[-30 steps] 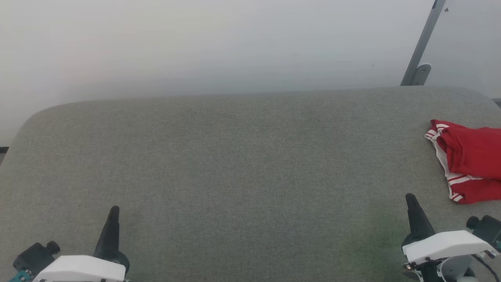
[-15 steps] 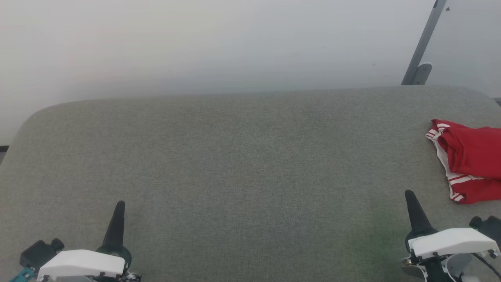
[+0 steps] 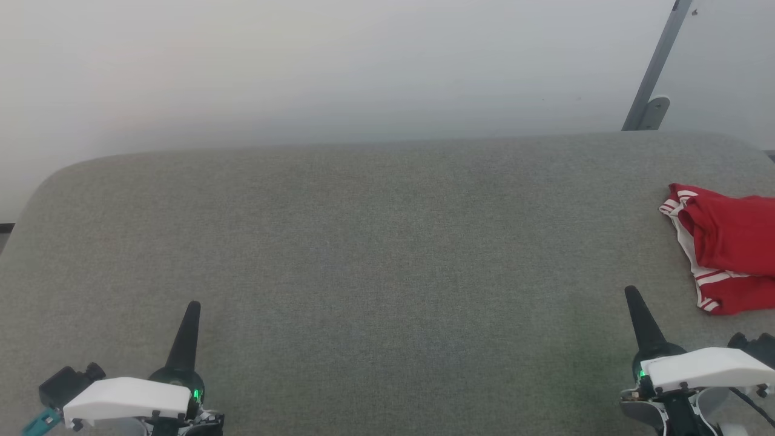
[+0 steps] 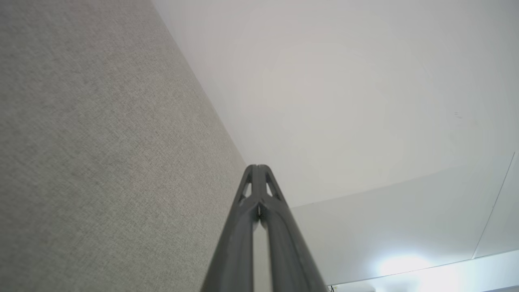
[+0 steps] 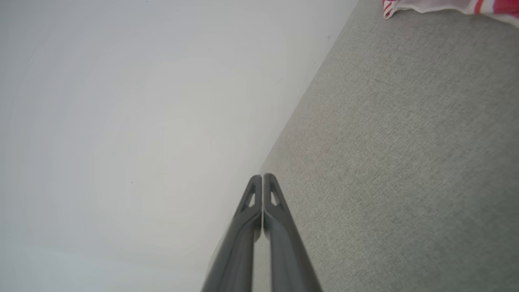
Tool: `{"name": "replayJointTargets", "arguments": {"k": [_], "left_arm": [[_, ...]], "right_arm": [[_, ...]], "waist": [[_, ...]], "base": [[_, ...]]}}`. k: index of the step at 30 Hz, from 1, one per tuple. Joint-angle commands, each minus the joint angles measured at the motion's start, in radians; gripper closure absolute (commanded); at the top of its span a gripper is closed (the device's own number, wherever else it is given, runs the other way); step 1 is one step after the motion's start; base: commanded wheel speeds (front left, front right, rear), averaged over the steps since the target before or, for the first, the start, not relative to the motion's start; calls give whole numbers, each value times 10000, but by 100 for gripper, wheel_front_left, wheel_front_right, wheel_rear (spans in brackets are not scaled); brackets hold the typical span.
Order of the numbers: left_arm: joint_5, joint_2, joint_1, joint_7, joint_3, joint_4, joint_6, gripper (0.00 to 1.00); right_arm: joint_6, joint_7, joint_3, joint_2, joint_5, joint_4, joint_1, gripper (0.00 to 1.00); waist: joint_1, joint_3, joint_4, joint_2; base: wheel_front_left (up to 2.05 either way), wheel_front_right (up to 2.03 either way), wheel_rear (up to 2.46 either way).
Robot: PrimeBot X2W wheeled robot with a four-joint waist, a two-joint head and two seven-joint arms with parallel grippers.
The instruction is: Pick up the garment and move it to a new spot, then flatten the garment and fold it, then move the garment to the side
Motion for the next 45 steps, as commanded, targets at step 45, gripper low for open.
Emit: {"name": "replayJointTargets", "arguments": {"k": [45], "left_arm": [[-3020, -578, -801, 982, 159, 227, -28, 100]], "right_arm": [[-7, 970, -113, 131, 4060, -391, -265, 100]], "waist": [[0, 101, 53, 0]], "base": [[0, 0, 0]]}}
